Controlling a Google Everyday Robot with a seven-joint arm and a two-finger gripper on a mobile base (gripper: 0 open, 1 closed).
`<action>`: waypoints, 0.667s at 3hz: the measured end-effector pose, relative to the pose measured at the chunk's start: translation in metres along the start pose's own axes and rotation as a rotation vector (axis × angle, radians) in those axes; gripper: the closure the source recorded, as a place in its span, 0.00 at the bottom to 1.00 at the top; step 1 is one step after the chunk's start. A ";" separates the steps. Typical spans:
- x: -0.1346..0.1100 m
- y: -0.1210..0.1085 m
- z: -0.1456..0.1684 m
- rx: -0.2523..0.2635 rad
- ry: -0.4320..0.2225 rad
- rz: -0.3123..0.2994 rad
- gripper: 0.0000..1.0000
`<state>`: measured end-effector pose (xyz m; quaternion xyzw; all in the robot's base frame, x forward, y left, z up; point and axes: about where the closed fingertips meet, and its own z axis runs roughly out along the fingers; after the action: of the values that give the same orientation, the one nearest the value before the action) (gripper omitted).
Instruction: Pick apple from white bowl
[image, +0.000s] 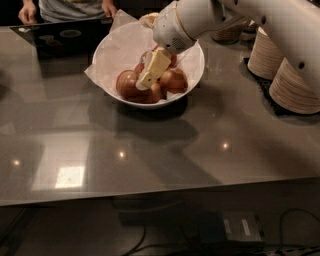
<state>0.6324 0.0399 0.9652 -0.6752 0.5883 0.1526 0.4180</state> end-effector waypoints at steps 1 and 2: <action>0.000 0.000 0.000 0.000 0.000 0.000 0.00; -0.004 0.006 -0.001 -0.014 -0.009 -0.003 0.00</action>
Offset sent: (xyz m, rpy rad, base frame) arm -0.0251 0.0016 0.0057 0.0142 0.0197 0.0452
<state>0.6251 0.0417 0.9663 -0.6783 0.5843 0.1589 0.4162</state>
